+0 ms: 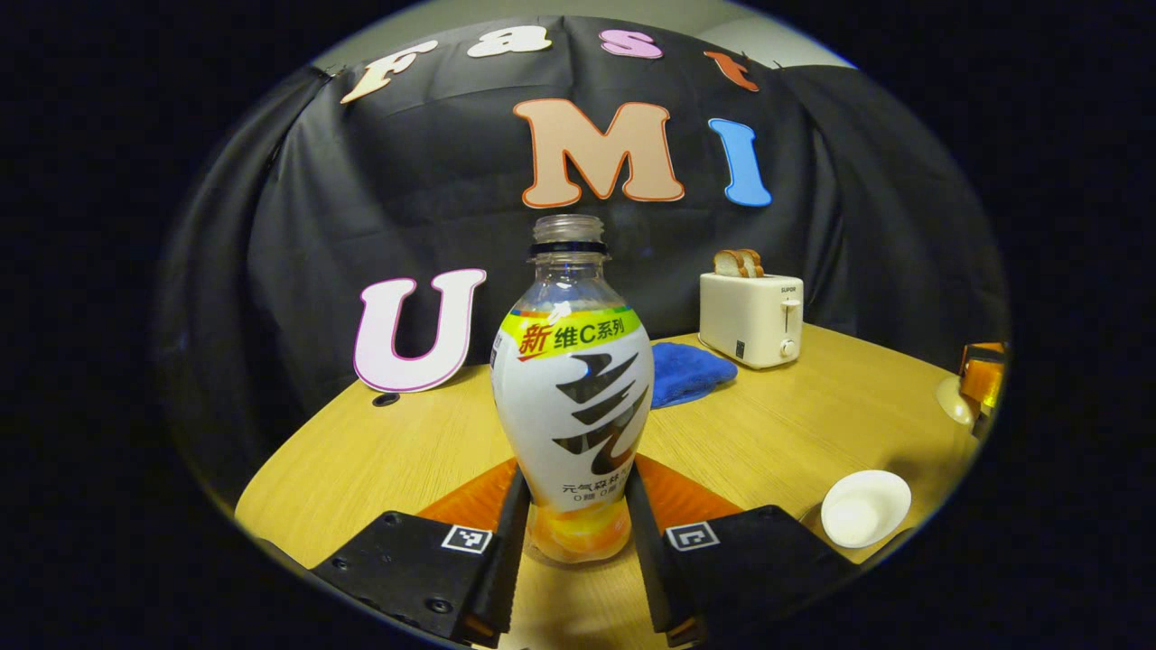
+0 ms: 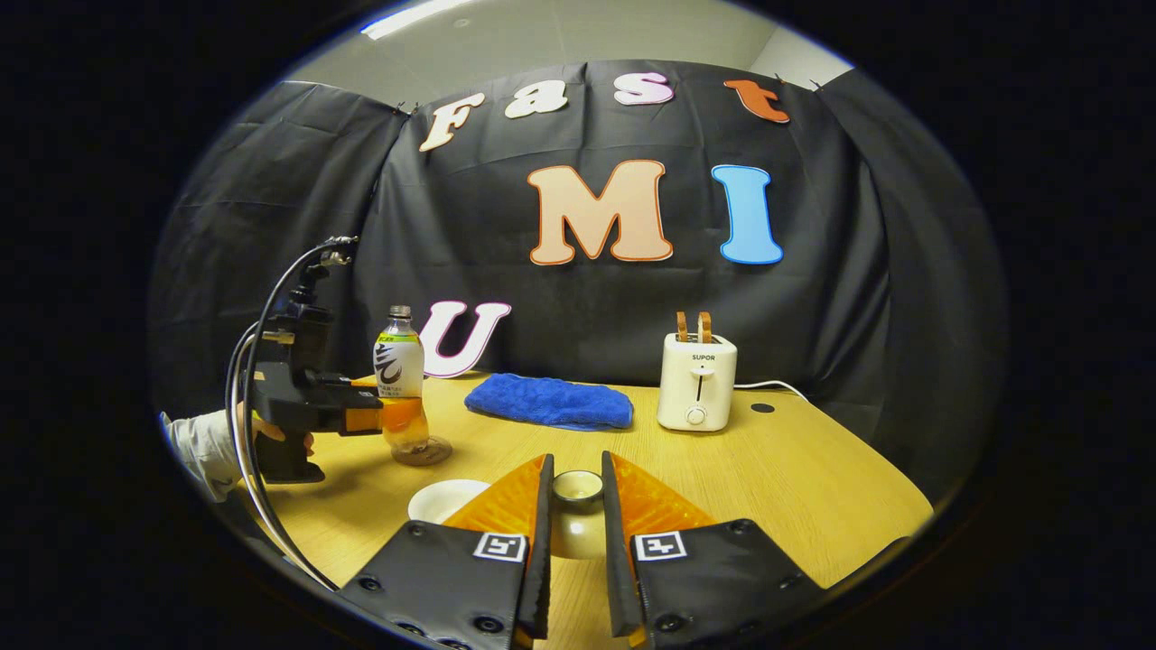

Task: Open the teacup lid with one hand, grasp the water bottle and pour water into the teacup with the other hand; after pouring, place the water bottle on the coaster and then close the teacup lid.

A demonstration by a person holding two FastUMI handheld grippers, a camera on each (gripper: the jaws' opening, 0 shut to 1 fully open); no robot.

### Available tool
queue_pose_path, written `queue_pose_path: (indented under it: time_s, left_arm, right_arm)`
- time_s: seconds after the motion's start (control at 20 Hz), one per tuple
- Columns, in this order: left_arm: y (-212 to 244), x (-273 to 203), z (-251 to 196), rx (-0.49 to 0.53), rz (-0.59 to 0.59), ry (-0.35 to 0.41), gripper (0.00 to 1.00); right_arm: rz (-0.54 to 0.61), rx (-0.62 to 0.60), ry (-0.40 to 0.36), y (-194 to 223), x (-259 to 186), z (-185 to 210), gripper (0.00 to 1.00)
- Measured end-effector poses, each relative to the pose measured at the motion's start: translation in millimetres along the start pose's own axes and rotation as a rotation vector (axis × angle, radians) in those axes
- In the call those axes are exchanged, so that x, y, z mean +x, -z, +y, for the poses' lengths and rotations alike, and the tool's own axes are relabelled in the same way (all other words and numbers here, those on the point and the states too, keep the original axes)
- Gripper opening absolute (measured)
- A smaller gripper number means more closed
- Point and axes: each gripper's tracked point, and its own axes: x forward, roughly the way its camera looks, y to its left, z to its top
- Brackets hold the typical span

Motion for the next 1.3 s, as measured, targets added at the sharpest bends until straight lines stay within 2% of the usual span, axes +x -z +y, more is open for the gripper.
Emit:
queue_pose_path:
  time_s: [0.1,0.15,0.2,0.4,0.45,0.55,0.7,0.8,0.85,0.95,1.0,1.1,1.15,1.3]
  left_arm:
    - [2,7,-1,-0.012,0.007,-0.008,0.54]
    - [3,11,0,-0.016,0.011,-0.011,0.54]
    - [3,16,1,-0.016,0.015,-0.013,0.56]
    - [6,22,2,-0.025,0.007,-0.023,0.57]
    - [7,23,2,-0.029,0.008,-0.017,0.57]
    - [13,24,1,-0.037,0.027,-0.016,0.57]
    - [13,25,0,-0.041,0.023,-0.014,0.59]
    - [12,24,0,-0.042,0.018,-0.013,0.63]
    - [12,22,1,-0.043,0.020,-0.013,0.65]
    - [16,22,2,-0.046,0.030,-0.018,0.65]
    - [18,21,3,-0.048,0.035,-0.021,0.66]
    - [22,21,3,-0.053,0.045,-0.023,0.74]
    - [24,21,3,-0.055,0.051,-0.023,0.77]
    - [25,19,4,-0.064,0.055,-0.026,0.81]
  right_arm:
    - [0.001,-0.002,0.000,0,1,-1,0.29]
    - [0.002,-0.003,0.000,1,0,0,0.31]
    - [0.003,-0.003,0.000,2,0,-1,0.27]
    - [0.014,0.000,0.005,5,2,-4,0.27]
    - [0.016,0.001,0.006,6,3,-5,0.31]
    - [0.023,0.002,0.005,9,5,-4,0.29]
    - [0.029,-0.008,0.000,10,5,-1,0.31]
    - [0.037,-0.006,-0.002,13,6,-1,0.27]
    - [0.040,-0.005,-0.002,14,7,-1,0.31]
    - [0.041,-0.005,-0.003,14,7,0,0.31]
    - [0.043,-0.006,-0.004,15,7,0,0.27]
    - [0.044,-0.007,-0.005,15,7,0,0.31]
    - [0.045,-0.007,-0.006,15,7,1,0.27]
    - [0.043,-0.009,-0.010,14,6,3,0.31]
